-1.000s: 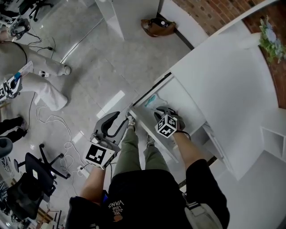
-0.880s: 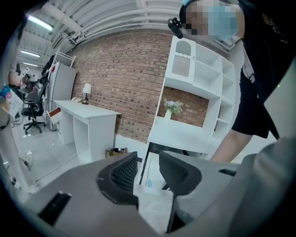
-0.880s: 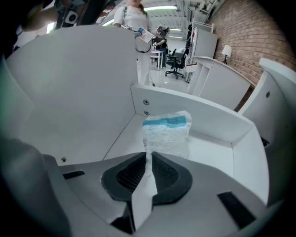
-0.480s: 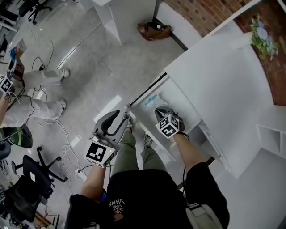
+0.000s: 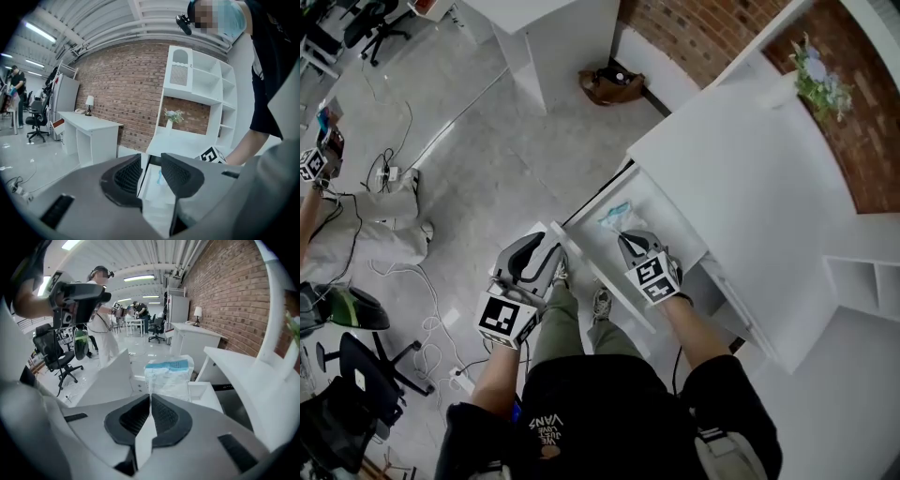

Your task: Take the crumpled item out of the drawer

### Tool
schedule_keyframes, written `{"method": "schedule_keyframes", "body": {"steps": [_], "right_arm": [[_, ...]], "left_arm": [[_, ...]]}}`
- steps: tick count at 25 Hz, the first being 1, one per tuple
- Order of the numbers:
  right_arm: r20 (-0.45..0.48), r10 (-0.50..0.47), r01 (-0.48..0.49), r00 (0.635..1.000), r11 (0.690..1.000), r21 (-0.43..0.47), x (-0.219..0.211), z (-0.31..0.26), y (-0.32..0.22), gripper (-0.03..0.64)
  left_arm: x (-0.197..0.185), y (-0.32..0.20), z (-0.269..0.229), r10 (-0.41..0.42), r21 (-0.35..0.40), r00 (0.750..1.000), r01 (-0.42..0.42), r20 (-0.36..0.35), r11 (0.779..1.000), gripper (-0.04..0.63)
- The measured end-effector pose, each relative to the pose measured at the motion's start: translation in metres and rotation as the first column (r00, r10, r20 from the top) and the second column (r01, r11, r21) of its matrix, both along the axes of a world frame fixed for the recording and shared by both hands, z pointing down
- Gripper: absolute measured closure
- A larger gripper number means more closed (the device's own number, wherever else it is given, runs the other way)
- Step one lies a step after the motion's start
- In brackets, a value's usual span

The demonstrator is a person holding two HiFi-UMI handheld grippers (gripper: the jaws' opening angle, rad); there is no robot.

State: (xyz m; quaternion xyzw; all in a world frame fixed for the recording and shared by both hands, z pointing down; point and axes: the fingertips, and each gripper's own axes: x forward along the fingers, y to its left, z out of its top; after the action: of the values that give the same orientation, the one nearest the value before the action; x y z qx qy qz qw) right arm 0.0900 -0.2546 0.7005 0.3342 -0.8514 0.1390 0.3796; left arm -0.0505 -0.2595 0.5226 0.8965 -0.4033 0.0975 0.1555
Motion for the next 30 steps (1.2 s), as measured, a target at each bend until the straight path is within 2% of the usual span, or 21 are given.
{"method": "schedule_keyframes", "body": {"steps": [8, 16, 20, 30], "right_arm": [[0.125, 0.047, -0.062, 0.991, 0.992, 0.114, 0.003, -0.084, 0.015, 0.604], [0.231, 0.058, -0.111, 0.971, 0.969, 0.221, 0.011, -0.165, 0.041, 0.604], [0.293, 0.073, -0.153, 0.953, 0.953, 0.263, 0.026, -0.199, 0.048, 0.604], [0.417, 0.099, -0.258, 0.903, 0.903, 0.343, 0.067, -0.280, 0.092, 0.604]], "left_arm": [[0.004, 0.020, -0.028, -0.037, 0.061, 0.999, 0.037, -0.010, 0.997, 0.489], [0.012, 0.045, -0.053, -0.047, 0.104, 0.999, 0.049, -0.015, 0.993, 0.560], [0.025, 0.047, -0.069, -0.044, 0.140, 0.999, 0.046, -0.015, 0.989, 0.586], [0.050, 0.075, -0.107, -0.040, 0.209, 0.999, 0.044, -0.024, 0.977, 0.589]]}}
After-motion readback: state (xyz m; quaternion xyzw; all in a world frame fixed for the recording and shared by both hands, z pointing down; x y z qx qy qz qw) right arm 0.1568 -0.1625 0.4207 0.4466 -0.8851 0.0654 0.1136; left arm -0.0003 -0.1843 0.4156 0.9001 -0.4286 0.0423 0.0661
